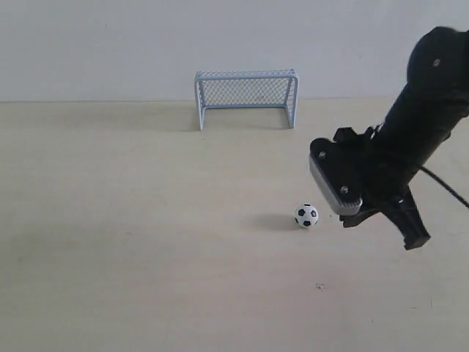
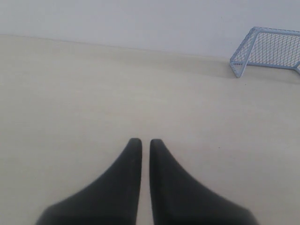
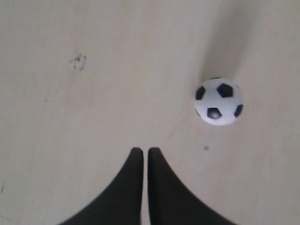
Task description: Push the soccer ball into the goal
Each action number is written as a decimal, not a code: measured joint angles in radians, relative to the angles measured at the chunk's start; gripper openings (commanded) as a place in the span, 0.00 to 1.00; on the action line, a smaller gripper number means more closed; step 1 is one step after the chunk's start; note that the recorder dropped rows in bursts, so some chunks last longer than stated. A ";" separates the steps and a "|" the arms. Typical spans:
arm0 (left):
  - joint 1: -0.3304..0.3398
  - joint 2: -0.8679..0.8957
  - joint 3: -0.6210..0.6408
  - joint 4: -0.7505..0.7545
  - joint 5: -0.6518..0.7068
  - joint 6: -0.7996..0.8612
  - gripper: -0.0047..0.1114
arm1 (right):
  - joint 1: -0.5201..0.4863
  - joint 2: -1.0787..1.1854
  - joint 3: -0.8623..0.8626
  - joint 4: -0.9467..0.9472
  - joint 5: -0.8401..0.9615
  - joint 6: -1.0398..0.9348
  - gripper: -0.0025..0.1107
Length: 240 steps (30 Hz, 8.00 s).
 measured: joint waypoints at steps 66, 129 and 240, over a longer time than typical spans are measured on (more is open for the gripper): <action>0.000 0.000 0.000 0.000 0.000 0.000 0.09 | 0.084 0.104 -0.143 0.072 -0.542 0.145 0.02; 0.000 0.000 0.000 0.000 0.000 0.000 0.09 | -0.105 -1.290 0.824 0.439 -0.725 1.090 0.02; 0.000 0.000 0.000 0.205 -0.004 0.000 0.09 | -0.203 -1.736 1.085 -0.116 -0.473 1.712 0.02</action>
